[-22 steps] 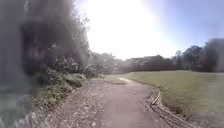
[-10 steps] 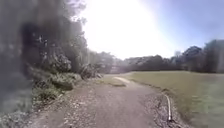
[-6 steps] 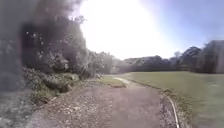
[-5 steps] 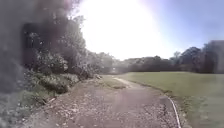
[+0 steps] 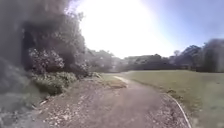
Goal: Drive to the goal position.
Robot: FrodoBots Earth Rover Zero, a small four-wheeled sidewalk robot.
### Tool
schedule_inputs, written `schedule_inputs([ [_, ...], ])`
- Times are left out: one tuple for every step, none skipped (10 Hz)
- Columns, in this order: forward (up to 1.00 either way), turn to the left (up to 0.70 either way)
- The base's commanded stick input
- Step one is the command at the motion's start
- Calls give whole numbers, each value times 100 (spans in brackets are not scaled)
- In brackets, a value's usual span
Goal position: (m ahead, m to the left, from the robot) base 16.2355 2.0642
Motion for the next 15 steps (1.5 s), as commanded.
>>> schedule_inputs([
  [50,-18],
  [50,-2],
  [50,0],
  [50,0],
  [50,0],
  [50,0],
  [50,0],
  [50,0],
  [50,0],
  [50,0],
  [50,0],
  [50,0],
  [50,0],
  [50,0],
  [50,0],
])
